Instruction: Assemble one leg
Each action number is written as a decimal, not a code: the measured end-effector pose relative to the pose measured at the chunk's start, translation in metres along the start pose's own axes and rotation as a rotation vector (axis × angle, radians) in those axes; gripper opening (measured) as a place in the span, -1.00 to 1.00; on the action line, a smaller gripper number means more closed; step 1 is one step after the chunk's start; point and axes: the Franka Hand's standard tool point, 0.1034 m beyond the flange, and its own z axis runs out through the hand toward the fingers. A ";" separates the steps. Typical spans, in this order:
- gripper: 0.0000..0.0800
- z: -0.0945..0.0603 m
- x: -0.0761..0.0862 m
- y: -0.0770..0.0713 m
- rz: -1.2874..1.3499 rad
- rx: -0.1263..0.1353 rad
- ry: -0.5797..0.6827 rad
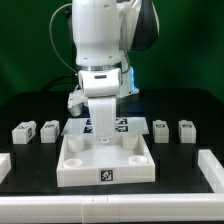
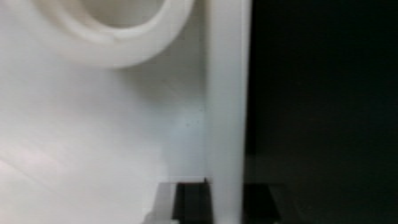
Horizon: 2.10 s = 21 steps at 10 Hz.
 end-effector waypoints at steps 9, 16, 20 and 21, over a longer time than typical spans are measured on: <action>-0.85 0.001 0.088 0.084 0.040 -0.021 0.050; -0.07 0.001 0.085 0.084 0.029 -0.022 0.067; 0.61 0.001 0.084 0.083 0.030 -0.022 0.067; 0.62 0.001 0.084 0.083 0.030 -0.022 0.067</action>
Offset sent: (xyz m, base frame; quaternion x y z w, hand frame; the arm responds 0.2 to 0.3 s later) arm 0.0538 0.0651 0.0023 0.0427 -0.0055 0.0214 0.9988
